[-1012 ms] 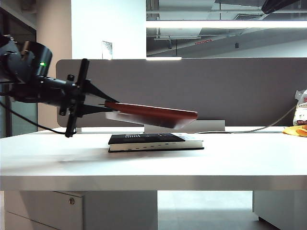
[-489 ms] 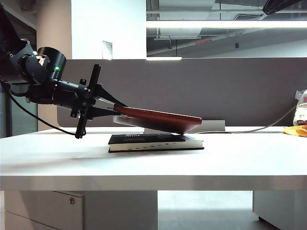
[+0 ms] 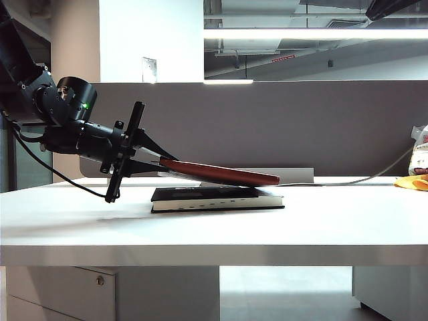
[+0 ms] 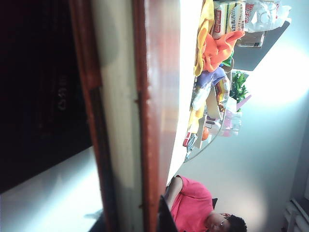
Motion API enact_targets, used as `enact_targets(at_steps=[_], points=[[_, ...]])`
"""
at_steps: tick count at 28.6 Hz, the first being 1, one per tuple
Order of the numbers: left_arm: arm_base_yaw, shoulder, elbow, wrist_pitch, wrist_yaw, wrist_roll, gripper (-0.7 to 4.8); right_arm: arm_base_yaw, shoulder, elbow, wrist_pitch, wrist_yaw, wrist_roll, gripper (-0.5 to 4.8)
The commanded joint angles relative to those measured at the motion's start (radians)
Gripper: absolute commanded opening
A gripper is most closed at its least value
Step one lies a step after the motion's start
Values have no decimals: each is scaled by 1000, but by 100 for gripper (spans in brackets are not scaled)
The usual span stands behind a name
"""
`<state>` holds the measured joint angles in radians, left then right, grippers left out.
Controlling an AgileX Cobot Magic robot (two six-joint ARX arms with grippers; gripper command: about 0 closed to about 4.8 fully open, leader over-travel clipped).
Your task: Pick up the red book and place it on top of the black book.
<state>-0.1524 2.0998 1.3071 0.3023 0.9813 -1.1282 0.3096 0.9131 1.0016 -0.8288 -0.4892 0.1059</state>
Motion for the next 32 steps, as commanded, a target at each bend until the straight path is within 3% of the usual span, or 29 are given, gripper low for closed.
enact_targets(at_steps=[1,5,8,10,14,17,22,27,30,32], points=[[1,-5,9,27,-34,18,-6,1,-2,4,9,0,-2,0],[1,-4,18,25,-34,18,63,1,-2,4,-4,0,-2,-1],[1,-4,18,21,-36,19,69,1,-2,4,-5,0,-2,0],[1,-4,18,20,-37,21,131,1,-2,4,-5,0,-2,0],[2,-4,18,21,-44,22,141,1,-2,4,-5,0,-2,-1],[5,-4,18,21,-65,23,220,1,-2,4,-5,0,-2,0],[5,-4,18,-3,-58,67,220,1,-2,4,-5,-2,-2,0],[5,-4,55,-133,-52,187,214,1,-2,4,-5,-2,-2,0],[5,-4,127,-303,-99,305,169,1,-2,4,-5,-3,-2,0],[4,-4,185,-430,-154,397,169,1,-2,4,-5,-3,-2,0]])
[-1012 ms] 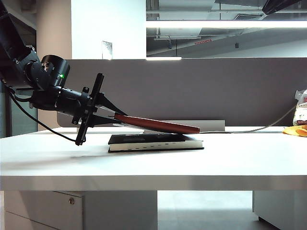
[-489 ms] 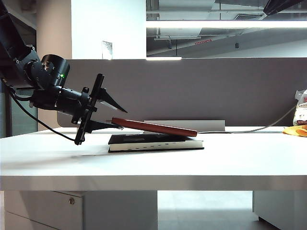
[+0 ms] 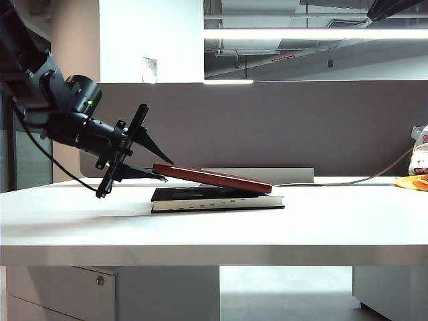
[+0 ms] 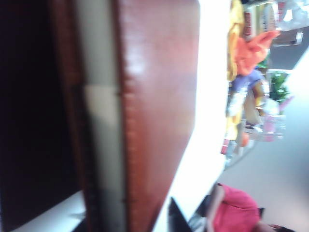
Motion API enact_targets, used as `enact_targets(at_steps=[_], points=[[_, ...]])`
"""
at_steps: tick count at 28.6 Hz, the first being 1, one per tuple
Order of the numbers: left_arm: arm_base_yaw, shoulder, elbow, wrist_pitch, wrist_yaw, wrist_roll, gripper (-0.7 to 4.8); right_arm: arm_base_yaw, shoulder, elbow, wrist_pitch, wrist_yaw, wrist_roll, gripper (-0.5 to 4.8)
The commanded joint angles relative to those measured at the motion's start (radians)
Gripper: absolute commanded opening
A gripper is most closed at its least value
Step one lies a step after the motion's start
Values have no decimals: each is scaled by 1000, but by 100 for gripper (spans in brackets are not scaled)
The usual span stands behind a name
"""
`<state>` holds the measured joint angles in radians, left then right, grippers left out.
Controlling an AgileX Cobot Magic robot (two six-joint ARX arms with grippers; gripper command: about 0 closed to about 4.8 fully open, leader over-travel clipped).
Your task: Pick up the red book and place it on top of the black book.
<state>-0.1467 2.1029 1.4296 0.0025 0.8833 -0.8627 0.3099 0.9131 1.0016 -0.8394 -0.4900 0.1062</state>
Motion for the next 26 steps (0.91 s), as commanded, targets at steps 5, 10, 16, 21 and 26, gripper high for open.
enact_targets(at_steps=[5,10,16,21,26], points=[[-2,-7,132,-285,-121,224,170,0,-2,4,6,-2,-2,-1],[-2,-7,132,-377,-148,301,171,0,-2,4,6,-2,-2,-1],[10,-8,133,-408,-173,332,180,0,-2,4,6,-2,-2,0],[63,-24,138,-455,-168,373,125,0,-2,4,5,-2,-2,-1],[129,-92,138,-473,-165,438,8,0,-2,4,6,-2,-2,-1]])
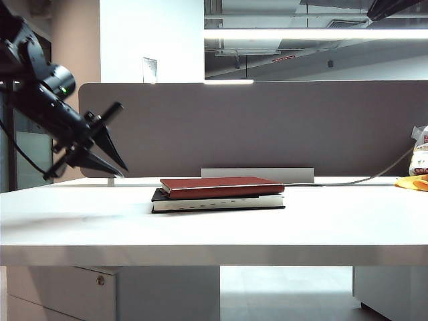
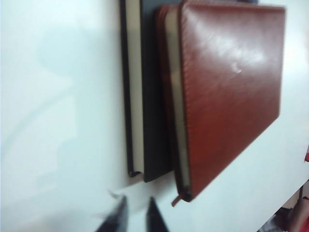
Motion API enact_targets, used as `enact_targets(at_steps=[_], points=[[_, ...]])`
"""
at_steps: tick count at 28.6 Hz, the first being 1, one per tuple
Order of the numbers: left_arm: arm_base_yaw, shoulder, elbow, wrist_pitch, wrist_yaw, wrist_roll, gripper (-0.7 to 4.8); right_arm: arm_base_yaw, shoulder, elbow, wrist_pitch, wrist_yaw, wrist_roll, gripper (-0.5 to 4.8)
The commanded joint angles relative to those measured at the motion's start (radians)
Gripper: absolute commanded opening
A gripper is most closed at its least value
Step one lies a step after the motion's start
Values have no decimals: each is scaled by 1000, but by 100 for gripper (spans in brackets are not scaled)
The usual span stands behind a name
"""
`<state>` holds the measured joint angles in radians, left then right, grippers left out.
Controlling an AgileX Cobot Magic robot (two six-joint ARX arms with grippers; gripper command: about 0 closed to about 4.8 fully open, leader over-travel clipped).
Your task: Pick up the red book and place it on top of the black book.
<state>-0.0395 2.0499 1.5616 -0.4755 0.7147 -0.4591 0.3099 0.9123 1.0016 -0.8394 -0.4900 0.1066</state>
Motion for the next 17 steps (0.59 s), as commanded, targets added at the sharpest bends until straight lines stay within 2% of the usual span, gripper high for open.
enact_targets(at_steps=[1,12,17], points=[[27,-51,5,5,3,42,-6,0,-1,4,6,-2,-2,-1],[36,-136,4,-21,-9,71,-6,0,-6,4,6,3,-2,-1],[38,-180,4,-38,-32,95,-6,0,-36,4,6,62,-2,-1]])
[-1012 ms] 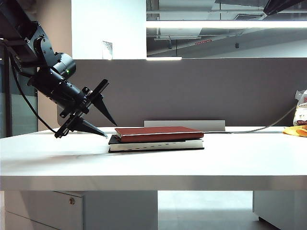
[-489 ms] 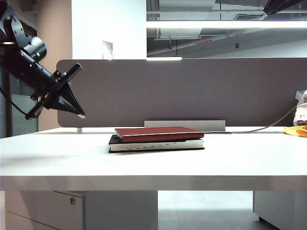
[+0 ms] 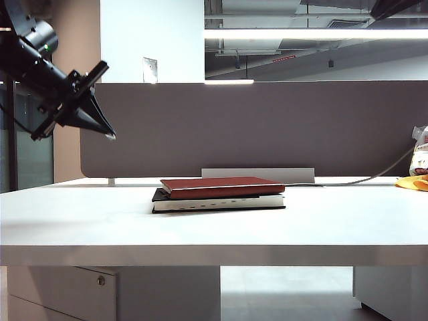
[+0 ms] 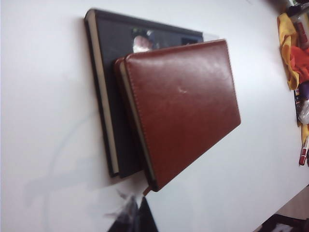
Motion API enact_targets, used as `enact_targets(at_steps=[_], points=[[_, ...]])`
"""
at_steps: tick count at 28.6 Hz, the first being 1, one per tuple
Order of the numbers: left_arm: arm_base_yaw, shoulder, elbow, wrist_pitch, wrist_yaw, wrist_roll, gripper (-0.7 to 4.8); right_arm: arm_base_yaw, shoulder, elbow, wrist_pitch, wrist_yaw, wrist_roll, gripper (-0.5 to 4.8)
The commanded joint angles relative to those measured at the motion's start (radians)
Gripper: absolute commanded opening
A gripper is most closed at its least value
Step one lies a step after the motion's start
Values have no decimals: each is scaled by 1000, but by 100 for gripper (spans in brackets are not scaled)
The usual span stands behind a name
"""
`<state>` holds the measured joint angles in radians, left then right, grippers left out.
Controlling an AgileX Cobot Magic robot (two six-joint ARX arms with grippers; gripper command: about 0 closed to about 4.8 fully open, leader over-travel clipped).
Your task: Pick up the red book and place it on top of the black book.
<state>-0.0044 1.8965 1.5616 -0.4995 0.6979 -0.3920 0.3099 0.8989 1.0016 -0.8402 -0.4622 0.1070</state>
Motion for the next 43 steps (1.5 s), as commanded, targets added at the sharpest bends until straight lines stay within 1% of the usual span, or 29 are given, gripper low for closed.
enact_targets(at_steps=[1,4,8,15,17,19,28,31,33,35,39,43], points=[[3,-35,4,-21,-21,36,-6,0,-29,4,7,38,-3,-1],[3,-63,3,-48,-51,63,-6,0,-55,4,7,42,-2,-1],[3,-99,-8,-61,-51,71,-6,0,-92,4,6,51,-1,-1],[3,-198,-77,-60,-120,90,-6,0,-162,4,-5,212,0,-1],[3,-232,-107,-43,-139,93,-6,0,-174,4,-17,244,-4,-1],[3,-283,-155,-10,-161,93,-6,0,-179,4,-27,262,-6,-1],[3,-531,-414,156,-274,79,-6,0,-187,2,-31,263,-12,-1],[3,-616,-505,188,-314,92,-6,0,-188,2,-34,289,-29,-1],[2,-667,-563,209,-322,101,-6,-1,-196,-1,-39,302,-37,-1],[2,-708,-610,214,-332,102,-6,-2,-208,-21,-29,321,-37,-1],[2,-800,-711,228,-372,134,-6,-8,-273,-106,13,361,-35,-1],[2,-911,-819,279,-389,131,-6,-28,-362,-204,76,364,-3,-1]])
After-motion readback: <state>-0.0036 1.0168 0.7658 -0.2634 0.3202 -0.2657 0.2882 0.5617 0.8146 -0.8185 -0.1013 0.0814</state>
